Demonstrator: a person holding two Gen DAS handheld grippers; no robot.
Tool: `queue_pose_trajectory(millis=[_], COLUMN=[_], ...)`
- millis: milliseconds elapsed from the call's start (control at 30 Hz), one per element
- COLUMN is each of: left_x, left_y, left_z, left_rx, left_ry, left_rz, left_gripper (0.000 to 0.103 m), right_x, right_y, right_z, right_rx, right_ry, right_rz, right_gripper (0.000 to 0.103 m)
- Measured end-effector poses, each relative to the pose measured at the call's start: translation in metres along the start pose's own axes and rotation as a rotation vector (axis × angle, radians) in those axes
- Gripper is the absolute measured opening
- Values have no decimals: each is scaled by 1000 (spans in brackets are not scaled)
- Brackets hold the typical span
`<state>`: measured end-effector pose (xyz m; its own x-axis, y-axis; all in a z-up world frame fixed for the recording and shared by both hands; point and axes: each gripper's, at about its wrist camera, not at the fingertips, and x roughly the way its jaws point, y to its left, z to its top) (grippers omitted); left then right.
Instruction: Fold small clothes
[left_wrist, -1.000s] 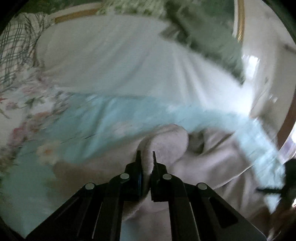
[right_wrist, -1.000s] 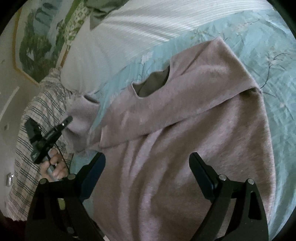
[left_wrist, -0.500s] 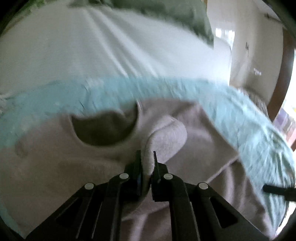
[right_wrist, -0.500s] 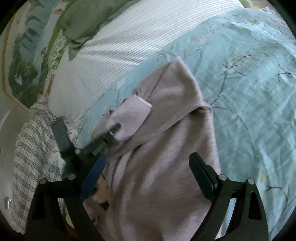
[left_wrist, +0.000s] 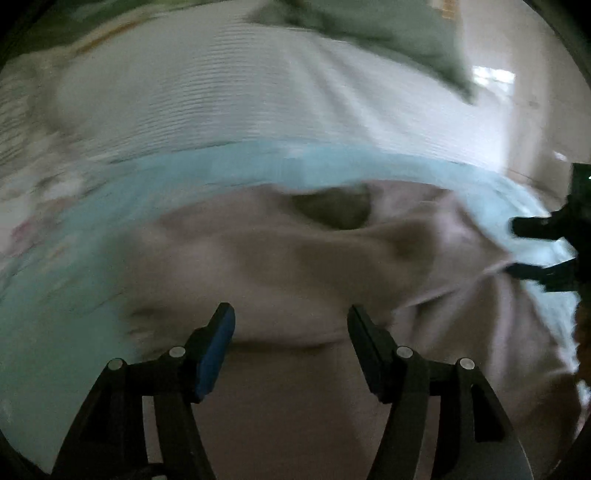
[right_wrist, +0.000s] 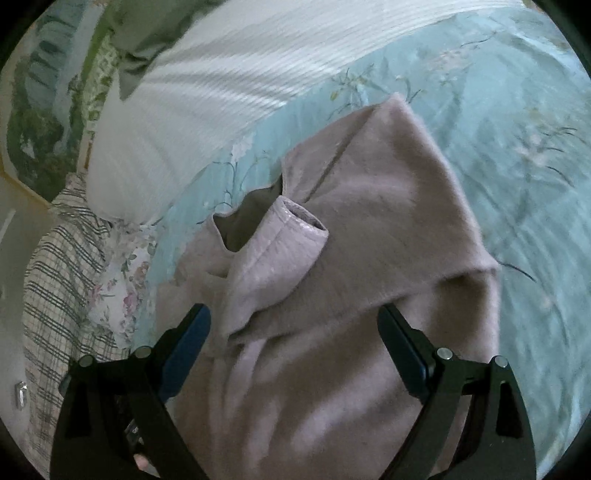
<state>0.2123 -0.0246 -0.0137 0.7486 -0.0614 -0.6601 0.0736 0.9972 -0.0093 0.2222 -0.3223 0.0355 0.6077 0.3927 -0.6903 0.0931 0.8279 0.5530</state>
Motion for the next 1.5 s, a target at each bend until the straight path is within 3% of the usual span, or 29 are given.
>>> queue_pose_trajectory(millis=[67, 133, 267, 300, 333, 400, 433, 467, 567, 633, 700, 733, 800, 833, 900, 967, 1133, 1167, 1200, 1267, 1333, 1400, 1467, 1500], left_x=[0, 8, 24, 28, 32, 45, 52, 58, 58, 54, 51, 50, 49, 48, 43, 41, 38, 38, 38, 38, 37, 38, 38, 38], left_y=[35, 64, 94, 95, 95, 94, 96, 99, 107, 106, 103, 103, 104, 105, 113, 126, 137, 137, 138, 138, 139, 138, 137, 136], left_z=[-8, -16, -21, -20, -18, -12, -11, -14, -15, -18, -22, -22, -22, -23, -25, -29, -31, -32, -32, -33, -34, -34, -34, -34], left_rx=[-72, -127, -197, -197, -192, -177, -176, -183, -225, -219, -208, -206, -215, -228, -275, -348, -401, -402, -404, -412, -417, -415, -409, -405], left_ry=[12, 50, 111, 117, 122, 143, 164, 178, 175, 163, 158, 156, 154, 152, 140, 130, 118, 116, 114, 110, 106, 105, 105, 104], left_rz=[102, 148, 130, 128, 127, 139, 148, 149, 126, 130, 140, 146, 155, 156, 169, 123, 96, 94, 90, 83, 76, 78, 85, 89], left_gripper=[64, 64, 64, 64, 64, 64, 64, 64, 63, 60, 59, 59, 58, 58, 50, 50, 50, 50, 50, 50, 51, 51, 51, 51], right_x=[16, 39, 79, 87, 93, 98, 93, 85, 23, -8, -10, 3, 19, 25, 24, 18, 15, 14, 18, 15, -1, -10, -5, -4], right_y=[3, 10, 19, 21, 25, 29, 32, 33, 45, 36, 16, 1, -18, -30, -35, -35, -40, -42, -36, -32, -22, -15, -28, -34], right_z=[8, 16, 21, 22, 23, 27, 31, 34, 42, 44, 48, 50, 45, 36, 23, 12, 10, 13, 15, 19, 19, 18, 21, 21], right_rx=[8, 12, 13, 2, -19, -36, -30, -36, -111, -112, -81, -58, -8, 26, 20, -6, 7, 19, 24, 0, -57, -106, -49, -19], right_ry=[32, 76, 144, 140, 126, 120, 100, 68, -180, -305, -289, -201, -99, -58, -64, -89, -123, -133, -140, -155, -240, -294, -245, -225], right_rz=[1, 9, 5, -9, -29, -34, 2, 19, 87, 48, -27, -80, -129, -145, -131, -115, -108, -107, -114, -122, -102, -194, -271, -305], right_gripper=[92, 92, 92, 88, 79, 16, 10, 10, 10, 10, 15, 17, 48, 55, 61, 66, 66, 59, 34, 9, 9, 10, 13, 19])
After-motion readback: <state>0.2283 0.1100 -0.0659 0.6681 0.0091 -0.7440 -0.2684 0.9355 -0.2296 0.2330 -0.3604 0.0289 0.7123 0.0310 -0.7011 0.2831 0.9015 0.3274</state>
